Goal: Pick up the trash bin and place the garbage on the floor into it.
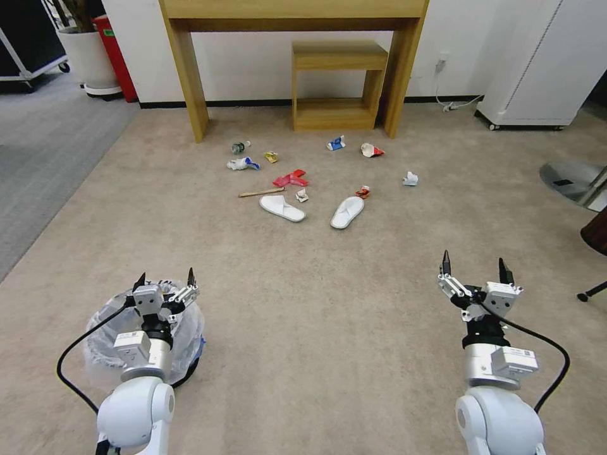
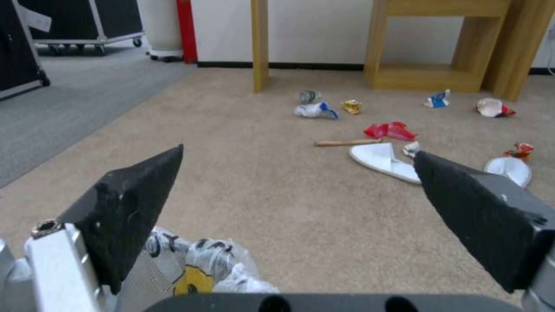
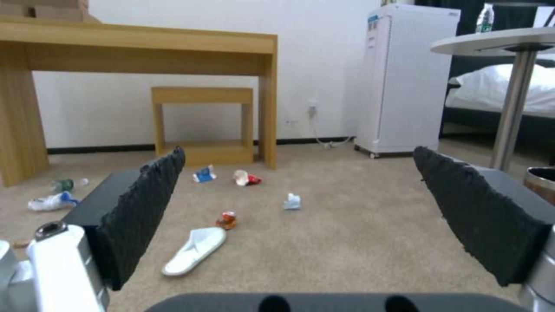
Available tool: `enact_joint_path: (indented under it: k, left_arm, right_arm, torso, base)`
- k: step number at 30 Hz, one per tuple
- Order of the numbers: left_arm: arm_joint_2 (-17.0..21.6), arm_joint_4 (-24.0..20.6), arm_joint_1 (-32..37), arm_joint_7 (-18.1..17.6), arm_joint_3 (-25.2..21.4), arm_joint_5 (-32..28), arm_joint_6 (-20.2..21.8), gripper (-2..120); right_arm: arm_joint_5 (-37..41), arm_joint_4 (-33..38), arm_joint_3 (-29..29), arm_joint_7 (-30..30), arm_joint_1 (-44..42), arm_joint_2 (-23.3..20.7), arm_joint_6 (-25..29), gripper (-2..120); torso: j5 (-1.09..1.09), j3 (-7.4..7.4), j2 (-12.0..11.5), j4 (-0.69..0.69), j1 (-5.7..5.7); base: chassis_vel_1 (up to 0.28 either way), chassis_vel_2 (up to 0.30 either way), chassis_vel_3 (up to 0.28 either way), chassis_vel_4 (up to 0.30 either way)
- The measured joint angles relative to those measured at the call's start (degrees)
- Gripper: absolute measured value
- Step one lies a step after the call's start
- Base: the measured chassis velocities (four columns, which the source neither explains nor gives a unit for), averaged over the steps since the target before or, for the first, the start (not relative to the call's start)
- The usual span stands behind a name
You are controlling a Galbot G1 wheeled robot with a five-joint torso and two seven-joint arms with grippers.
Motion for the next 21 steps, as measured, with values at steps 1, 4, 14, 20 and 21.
enact_joint_path:
  k: [1, 4, 14, 20, 21]
  left_arm:
    - [-0.03, 0.05, 0.0, 0.0, 0.05, 0.05, -0.02, 100]
    - [-0.05, 0.08, 0.01, 0.01, 0.06, 0.12, -0.02, 100]
    - [-0.03, 0.33, 0.01, 0.03, -0.19, 0.13, -0.13, 100]
    - [-0.08, 0.89, -0.1, 0.03, 0.12, 0.58, -0.27, 100]
    - [0.0, 1.21, -0.1, 0.02, 0.41, 0.73, -0.27, 100]
  right_arm:
    - [0.31, 0.0, 0.02, -0.58, -0.06, 0.03, 0.16, 100]
    - [0.41, -0.02, 0.16, -1.28, -0.04, 0.16, 0.57, 100]
    - [0.54, -0.49, 0.26, -1.49, 0.04, 0.14, 1.41, 100]
    - [0.76, -0.44, 0.75, -1.44, 0.22, -0.2, 1.52, 100]
    - [0.88, -0.51, 0.87, -1.39, 0.39, -0.3, 1.61, 100]
  torso:
    - [0.0, 0.0, 0.0, 0.0, 0.0]
    - [0.0, 0.0, 0.0, 0.0, 0.0]
    - [0.0, 0.0, 0.0, 0.0, 0.0]
    - [0.0, 0.0, 0.0, 0.0, 0.0]
    - [0.0, 0.0, 0.0, 0.0, 0.0]
  base:
    - [0.0, 0.0, 0.0, 0.0]
    - [0.0, 0.0, 0.0, 0.0]
    - [0.0, 0.0, 0.0, 0.0]
    - [0.0, 0.0, 0.0, 0.0]
    - [0.0, 0.0, 0.0, 0.0]
